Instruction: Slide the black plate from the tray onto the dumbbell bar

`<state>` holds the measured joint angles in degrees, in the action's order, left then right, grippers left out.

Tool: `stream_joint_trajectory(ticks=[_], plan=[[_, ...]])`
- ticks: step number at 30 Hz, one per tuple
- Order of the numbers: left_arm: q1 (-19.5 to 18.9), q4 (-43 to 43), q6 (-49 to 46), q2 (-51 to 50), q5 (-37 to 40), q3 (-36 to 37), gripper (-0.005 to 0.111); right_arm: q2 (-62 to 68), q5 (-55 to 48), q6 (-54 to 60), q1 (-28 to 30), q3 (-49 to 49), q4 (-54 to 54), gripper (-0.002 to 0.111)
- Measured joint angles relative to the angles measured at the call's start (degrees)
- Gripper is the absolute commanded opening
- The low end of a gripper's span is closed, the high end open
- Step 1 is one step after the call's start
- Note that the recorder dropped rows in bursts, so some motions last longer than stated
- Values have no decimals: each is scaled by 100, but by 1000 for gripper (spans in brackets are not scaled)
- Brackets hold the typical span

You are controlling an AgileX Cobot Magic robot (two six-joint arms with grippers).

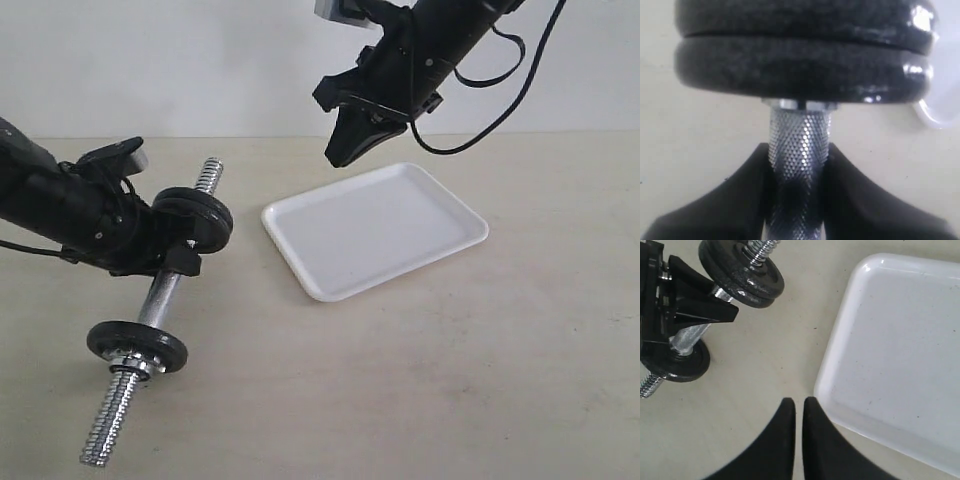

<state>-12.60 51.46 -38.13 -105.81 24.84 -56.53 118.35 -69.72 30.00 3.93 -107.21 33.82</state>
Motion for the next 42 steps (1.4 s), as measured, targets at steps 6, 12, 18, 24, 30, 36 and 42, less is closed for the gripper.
stream_joint_trajectory(ticks=[6, 12, 18, 24, 30, 36, 42], plan=[[0, -170, 279, -115, 167, -299, 4, -128, 0, 0, 0, 0, -14, 0], [0, -443, 666, -277, 215, -433, 4, -263, 0, 0, 0, 0, -19, 0], [0, -507, 774, -598, 408, -613, 4, -425, 0, 0, 0, 0, -47, 0], [0, -536, 926, -808, 537, -934, 4, -586, -4, 0, 0, 0, -199, 0], [0, -536, 1101, -907, 503, -1109, 4, -756, -4, 0, 0, 0, -253, 0], [0, -547, 1315, -907, 458, -1109, 4, -782, -4, 0, 0, 0, -266, 0], [0, -434, 1580, -942, 230, -1122, 4, -782, -4, 0, 0, 0, -266, 0]])
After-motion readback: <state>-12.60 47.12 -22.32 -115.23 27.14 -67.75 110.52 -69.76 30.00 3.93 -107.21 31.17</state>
